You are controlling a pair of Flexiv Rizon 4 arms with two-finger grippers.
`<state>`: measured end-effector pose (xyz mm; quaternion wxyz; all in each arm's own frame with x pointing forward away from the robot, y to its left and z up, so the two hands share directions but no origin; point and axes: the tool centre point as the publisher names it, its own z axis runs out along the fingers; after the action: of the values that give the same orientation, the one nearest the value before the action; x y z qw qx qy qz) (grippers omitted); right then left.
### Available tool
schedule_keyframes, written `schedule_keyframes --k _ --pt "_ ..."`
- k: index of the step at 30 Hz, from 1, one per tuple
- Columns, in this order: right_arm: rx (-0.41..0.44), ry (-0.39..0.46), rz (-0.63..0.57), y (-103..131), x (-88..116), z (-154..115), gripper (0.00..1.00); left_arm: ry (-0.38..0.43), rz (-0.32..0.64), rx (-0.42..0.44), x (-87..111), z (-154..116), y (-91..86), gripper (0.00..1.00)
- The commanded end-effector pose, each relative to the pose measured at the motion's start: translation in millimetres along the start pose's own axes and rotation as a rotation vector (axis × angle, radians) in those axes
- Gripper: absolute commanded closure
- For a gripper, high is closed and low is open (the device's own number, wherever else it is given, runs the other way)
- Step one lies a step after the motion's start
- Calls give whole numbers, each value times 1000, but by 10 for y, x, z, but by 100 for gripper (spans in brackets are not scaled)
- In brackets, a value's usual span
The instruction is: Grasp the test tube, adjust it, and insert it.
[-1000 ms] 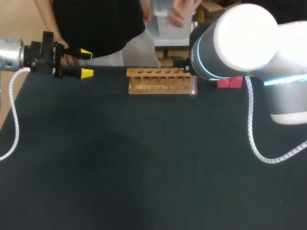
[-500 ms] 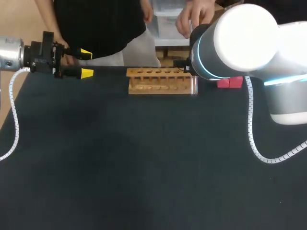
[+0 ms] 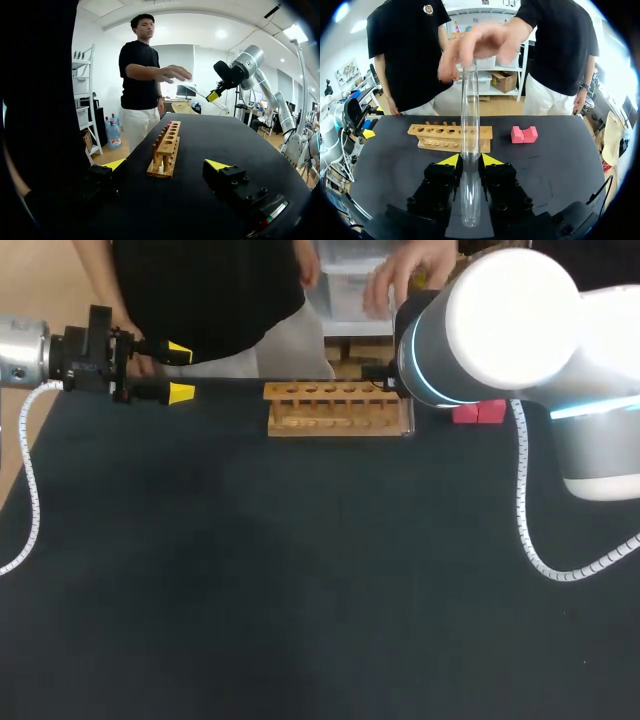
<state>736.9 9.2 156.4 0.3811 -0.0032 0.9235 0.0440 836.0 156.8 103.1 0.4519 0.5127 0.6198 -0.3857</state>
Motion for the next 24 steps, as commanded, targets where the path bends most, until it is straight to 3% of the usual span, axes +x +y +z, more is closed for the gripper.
schedule_keyframes --k 1,24 --pt "-2 -5 1 -13 12 -8 100 -2 2 0 10 2 6 0" --pt "-1 8 1 -8 37 99 100 -2 2 0 10 2 6 0"
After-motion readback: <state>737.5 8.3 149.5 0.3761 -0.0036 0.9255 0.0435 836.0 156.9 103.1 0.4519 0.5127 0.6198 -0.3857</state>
